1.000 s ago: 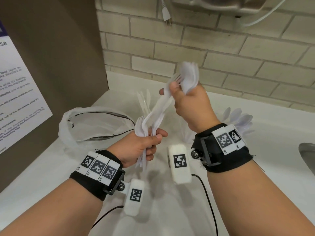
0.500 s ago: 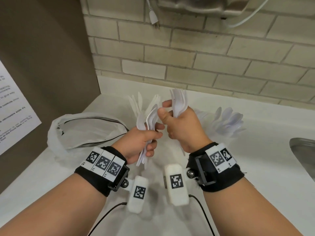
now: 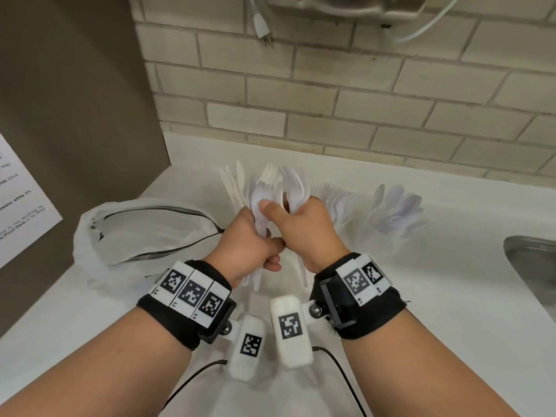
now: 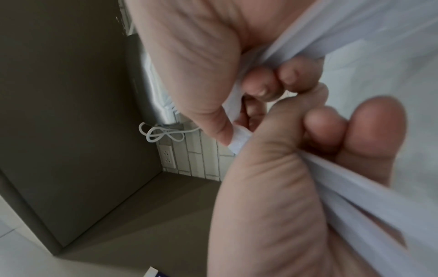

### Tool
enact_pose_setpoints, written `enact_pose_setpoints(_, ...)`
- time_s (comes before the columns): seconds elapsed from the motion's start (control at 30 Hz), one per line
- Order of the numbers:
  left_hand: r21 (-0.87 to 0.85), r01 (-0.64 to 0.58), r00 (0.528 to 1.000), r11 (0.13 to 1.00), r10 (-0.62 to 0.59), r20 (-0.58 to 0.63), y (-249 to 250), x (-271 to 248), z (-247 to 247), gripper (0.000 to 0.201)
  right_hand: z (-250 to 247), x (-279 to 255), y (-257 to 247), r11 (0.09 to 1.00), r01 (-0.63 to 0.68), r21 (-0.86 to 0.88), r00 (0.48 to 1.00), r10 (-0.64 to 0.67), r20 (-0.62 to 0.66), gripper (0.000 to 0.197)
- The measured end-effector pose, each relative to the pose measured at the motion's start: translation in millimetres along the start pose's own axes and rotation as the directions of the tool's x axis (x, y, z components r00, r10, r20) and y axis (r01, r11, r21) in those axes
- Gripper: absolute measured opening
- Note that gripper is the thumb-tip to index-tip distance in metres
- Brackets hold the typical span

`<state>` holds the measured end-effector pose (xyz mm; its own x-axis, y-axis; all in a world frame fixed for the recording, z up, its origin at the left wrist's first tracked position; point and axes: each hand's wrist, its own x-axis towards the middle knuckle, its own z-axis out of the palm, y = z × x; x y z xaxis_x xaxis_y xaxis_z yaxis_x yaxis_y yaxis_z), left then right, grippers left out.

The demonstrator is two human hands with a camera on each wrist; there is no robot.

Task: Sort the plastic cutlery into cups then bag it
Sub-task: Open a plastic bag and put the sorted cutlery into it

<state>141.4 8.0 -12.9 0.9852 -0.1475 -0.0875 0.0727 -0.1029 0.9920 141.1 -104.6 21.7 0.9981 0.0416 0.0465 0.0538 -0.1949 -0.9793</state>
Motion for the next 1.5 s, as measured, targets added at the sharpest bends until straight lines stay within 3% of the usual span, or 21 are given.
enact_pose_setpoints(0.13,0.031,-0.003,1.0,1.0,0.003,0.005,-2,0,5,0.034,3,-2,5,0.999,0.039,-0.037,0.997,-0.036,0.068,0.026)
enact_pose_setpoints(0.3,-0.073,0.023,1.0,0.997,-0.024,-0.001,-7,0,6,0.041,-7,1,7,0.998,0.01,0.056,1.0,-0.009,-0.016,0.031)
enact_pose_setpoints(0.4,-0.124,-0.013,0.999,0.992,0.018,0.041,-2,-5,9,0.029,-13,0,6,0.992,0.034,0.123,0.996,-0.023,-0.091,0.043)
enact_pose_setpoints(0.47,-0.17,-0.001,0.999,0.985,0.009,0.043,0,-9,13,0.015,-16,5,4,0.985,0.045,0.169,0.987,-0.018,-0.16,0.037)
enact_pose_setpoints(0.57,-0.25,0.053,0.997,0.967,-0.065,-0.04,-3,-9,13,0.032,-27,20,-2,0.971,0.091,0.222,0.955,-0.022,-0.295,0.034)
enact_pose_setpoints(0.63,-0.279,0.067,0.991,0.958,-0.095,-0.09,-5,-7,10,0.034,-41,34,-11,0.965,0.143,0.22,0.919,-0.047,-0.391,0.034)
enact_pose_setpoints(0.73,-0.313,0.072,0.986,0.947,-0.115,-0.12,-5,-6,6,0.033,-60,57,-18,0.951,0.205,0.23,0.888,-0.082,-0.452,0.012)
enact_pose_setpoints(0.77,-0.319,0.071,0.986,0.945,-0.115,-0.123,-5,-6,5,0.034,-62,65,-15,0.947,0.204,0.247,0.888,-0.073,-0.454,0.006)
enact_pose_setpoints(0.9,-0.329,0.076,0.986,0.941,-0.12,-0.116,-3,-8,3,0.036,-60,87,11,0.97,0.156,0.188,0.889,-0.055,-0.454,0.039)
enact_pose_setpoints(1.03,-0.32,0.071,0.988,0.945,-0.111,-0.109,-1,-11,1,0.037,-59,90,38,0.986,0.159,0.048,0.888,-0.121,-0.444,0.04)
enact_pose_setpoints(1.17,-0.316,0.071,0.987,0.946,-0.112,-0.114,-1,-12,0,0.038,-58,92,47,0.991,0.123,0.055,0.899,-0.088,-0.43,0.046)
enact_pose_setpoints(1.33,-0.314,0.078,0.988,0.946,-0.116,-0.104,-3,-12,3,0.039,-58,90,53,0.999,-0.004,0.054,0.921,0.025,-0.389,0.021)
enact_pose_setpoints(1.4,-0.318,0.079,0.987,0.945,-0.118,-0.106,-2,-12,3,0.039,-59,88,52,0.993,0.003,0.12,0.929,0.042,-0.368,0.032)
enact_pose_setpoints(1.5,-0.321,0.082,0.986,0.944,-0.124,-0.112,-1,-12,3,0.037,-63,87,52,0.964,0.105,0.243,0.942,-0.019,-0.335,0.063)
